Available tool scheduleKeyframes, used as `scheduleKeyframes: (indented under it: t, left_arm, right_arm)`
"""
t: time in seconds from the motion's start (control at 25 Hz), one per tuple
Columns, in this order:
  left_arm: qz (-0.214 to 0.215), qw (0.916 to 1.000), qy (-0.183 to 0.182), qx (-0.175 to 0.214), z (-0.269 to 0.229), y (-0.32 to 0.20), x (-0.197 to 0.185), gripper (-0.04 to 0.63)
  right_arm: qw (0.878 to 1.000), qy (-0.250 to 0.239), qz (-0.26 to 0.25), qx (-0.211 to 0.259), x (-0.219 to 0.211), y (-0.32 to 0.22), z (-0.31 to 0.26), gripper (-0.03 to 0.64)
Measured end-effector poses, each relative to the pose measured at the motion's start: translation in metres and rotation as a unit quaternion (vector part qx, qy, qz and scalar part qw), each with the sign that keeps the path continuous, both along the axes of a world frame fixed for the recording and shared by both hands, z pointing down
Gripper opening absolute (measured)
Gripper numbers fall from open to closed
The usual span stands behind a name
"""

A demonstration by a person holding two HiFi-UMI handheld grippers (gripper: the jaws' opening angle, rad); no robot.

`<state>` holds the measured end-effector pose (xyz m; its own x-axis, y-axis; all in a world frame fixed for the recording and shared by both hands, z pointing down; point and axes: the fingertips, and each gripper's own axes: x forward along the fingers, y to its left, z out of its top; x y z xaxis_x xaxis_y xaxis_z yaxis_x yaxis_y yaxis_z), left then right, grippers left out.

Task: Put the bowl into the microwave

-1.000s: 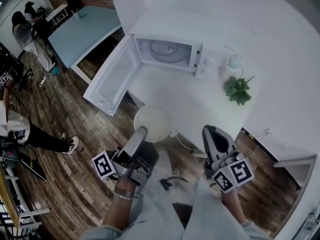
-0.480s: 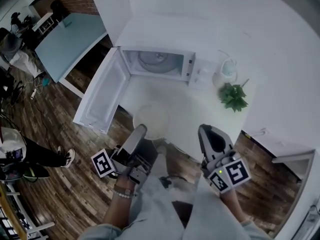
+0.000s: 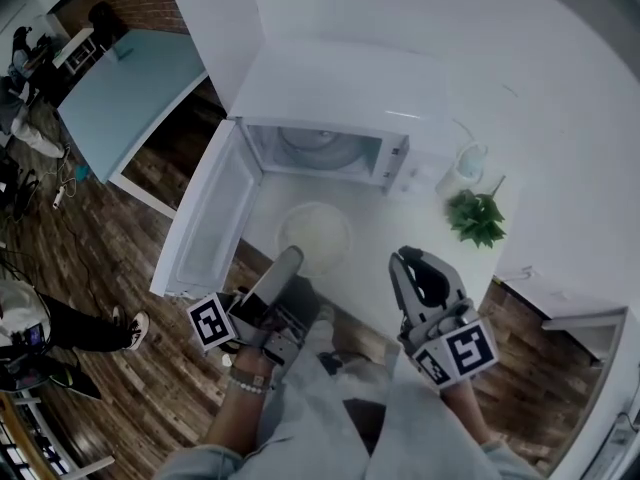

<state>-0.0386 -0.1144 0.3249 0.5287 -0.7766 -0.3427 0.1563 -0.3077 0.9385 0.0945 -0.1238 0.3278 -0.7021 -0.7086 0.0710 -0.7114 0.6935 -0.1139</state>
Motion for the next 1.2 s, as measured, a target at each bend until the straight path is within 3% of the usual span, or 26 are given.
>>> scheduleKeyframes:
  t: [0.28,0.64,0.88,1.2]
  left_arm:
    - [0.011,0.9999,0.001,-0.011,0.009,-0.033,-0.011,0.262]
    - [0.023,0.9994,0.004,-0.026,0.026,-0.072,-0.015,0.262]
    - [0.036,0.9985,0.003,-0.041,0.039,-0.09,-0.015,0.262]
    - [0.043,0.9973,-0.001,-0.059,0.057,-0.109,-0.017,0.262]
  right_arm:
    - [0.998,0.036,-0.041,0.023,-0.04,-0.019,0.0,0.159]
    - [0.997,0.044,-0.061,0.01,-0.074,-0.05,0.015,0.261]
    - [0.994,0.075,-0.075,-0.008,-0.092,-0.065,0.035,0.299]
    - [0.994,0.077,-0.074,-0.039,-0.108,-0.083,0.054,0.327]
